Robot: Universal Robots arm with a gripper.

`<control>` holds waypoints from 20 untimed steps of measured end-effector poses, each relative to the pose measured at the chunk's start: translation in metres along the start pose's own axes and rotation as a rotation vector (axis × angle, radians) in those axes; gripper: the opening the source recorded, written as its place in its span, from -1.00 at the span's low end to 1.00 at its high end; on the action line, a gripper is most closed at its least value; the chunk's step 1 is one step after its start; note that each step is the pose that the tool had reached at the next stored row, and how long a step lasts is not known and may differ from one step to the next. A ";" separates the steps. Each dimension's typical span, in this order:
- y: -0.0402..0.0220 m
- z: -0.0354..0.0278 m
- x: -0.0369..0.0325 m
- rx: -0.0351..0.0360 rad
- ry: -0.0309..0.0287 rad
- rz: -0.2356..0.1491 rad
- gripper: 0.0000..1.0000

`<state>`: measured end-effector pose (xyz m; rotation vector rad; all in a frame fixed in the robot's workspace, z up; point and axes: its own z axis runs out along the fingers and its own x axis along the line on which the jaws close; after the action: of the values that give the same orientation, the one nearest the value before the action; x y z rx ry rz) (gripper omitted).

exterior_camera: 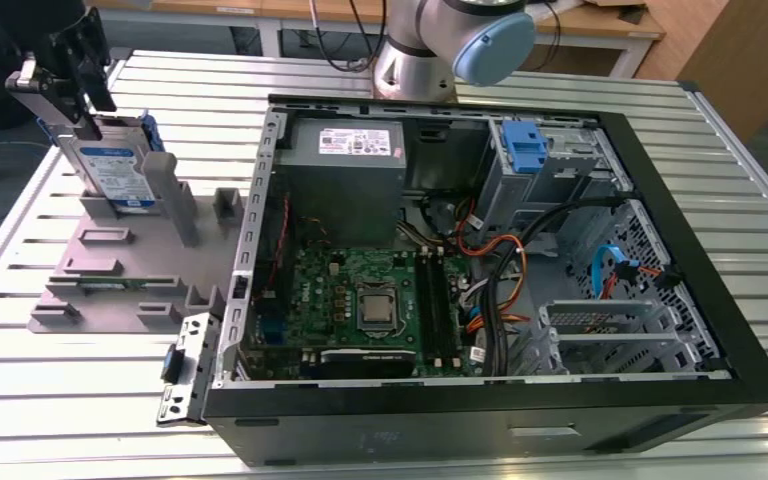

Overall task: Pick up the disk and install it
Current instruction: 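Pick up the disk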

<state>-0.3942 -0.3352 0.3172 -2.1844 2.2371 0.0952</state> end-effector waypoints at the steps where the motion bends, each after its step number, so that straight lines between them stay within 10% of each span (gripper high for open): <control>1: 0.0000 0.0000 0.0000 0.0000 0.0000 0.000 0.06; 20: -0.0003 0.0107 0.0006 -0.0001 0.0010 0.000 0.06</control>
<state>-0.3943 -0.3352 0.3065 -2.1850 2.2378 0.0942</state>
